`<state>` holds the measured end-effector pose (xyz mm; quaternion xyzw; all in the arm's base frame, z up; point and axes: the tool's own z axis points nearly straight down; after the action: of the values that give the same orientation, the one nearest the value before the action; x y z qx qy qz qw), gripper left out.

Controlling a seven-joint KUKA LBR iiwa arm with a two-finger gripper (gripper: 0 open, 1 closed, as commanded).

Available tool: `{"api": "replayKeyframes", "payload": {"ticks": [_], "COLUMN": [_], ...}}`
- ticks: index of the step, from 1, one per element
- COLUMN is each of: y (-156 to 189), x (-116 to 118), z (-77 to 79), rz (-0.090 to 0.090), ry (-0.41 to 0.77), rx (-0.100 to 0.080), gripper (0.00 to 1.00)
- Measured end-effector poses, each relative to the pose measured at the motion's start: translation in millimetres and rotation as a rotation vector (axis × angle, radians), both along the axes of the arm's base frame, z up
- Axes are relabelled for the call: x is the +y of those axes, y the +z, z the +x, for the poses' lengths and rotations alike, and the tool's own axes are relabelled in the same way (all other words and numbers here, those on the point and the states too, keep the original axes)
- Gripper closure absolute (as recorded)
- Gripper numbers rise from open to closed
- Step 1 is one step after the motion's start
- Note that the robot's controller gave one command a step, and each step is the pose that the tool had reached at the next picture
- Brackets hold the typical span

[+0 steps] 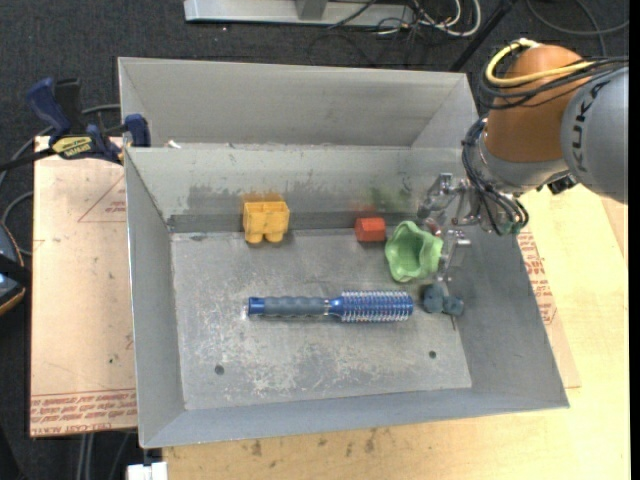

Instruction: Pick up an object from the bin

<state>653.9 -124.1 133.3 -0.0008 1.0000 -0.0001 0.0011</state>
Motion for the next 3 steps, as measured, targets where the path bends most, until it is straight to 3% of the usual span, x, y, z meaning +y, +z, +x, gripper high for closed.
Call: {"api": "replayKeyframes", "payload": {"ticks": [1,2,3], "y": [-59.8,-58.5,60.2], "x": [0.8,0.3,4.4], "z": [5.4,6.5,-17.8], "rz": [0.001,-0.001,-0.003], "ry": [0.168,0.168,0.53], "rx": [-0.006,-0.012,-0.007], "gripper": [0.0,1.0,1.0]}}
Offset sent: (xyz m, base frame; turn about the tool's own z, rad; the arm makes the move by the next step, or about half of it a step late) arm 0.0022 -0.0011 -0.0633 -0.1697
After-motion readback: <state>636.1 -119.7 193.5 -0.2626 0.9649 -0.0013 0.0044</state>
